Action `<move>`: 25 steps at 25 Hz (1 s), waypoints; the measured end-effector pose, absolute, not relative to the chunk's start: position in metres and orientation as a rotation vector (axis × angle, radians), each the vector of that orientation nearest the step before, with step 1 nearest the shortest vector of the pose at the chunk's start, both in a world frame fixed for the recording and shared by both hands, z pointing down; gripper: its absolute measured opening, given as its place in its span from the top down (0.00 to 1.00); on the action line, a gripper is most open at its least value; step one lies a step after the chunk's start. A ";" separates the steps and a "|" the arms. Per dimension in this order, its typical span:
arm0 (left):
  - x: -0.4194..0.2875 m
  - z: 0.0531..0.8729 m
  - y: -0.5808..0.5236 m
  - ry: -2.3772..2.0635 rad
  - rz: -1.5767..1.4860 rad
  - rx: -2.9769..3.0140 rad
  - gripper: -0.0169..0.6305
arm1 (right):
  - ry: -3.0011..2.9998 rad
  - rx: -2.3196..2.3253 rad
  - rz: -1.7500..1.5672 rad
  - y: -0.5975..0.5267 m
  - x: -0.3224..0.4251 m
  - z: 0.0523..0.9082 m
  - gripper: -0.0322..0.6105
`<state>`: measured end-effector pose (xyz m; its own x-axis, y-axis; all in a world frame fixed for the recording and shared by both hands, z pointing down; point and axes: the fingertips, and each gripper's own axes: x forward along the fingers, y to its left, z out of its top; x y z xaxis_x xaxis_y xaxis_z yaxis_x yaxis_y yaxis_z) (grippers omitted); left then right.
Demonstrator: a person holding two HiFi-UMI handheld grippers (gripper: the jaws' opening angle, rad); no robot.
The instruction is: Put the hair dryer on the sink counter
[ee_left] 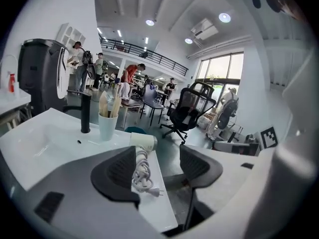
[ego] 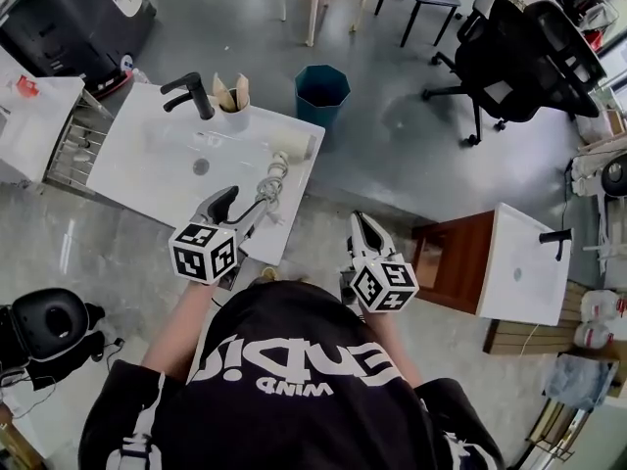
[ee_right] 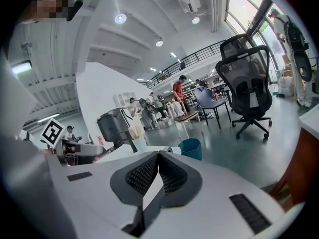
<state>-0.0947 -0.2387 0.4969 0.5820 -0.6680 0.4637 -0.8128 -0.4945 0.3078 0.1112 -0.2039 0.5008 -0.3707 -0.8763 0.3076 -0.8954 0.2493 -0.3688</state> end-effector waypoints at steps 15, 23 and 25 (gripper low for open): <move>-0.118 0.479 -0.211 -1.315 0.120 2.458 0.96 | -2.487 1.670 0.641 -0.198 0.093 0.502 0.91; -0.135 0.491 -0.214 -1.439 0.119 2.443 0.96 | -2.544 1.702 0.516 -0.195 0.091 0.496 0.91; -0.136 0.493 -0.216 -1.457 0.126 2.440 0.96 | -2.525 1.710 0.507 -0.196 0.092 0.500 0.91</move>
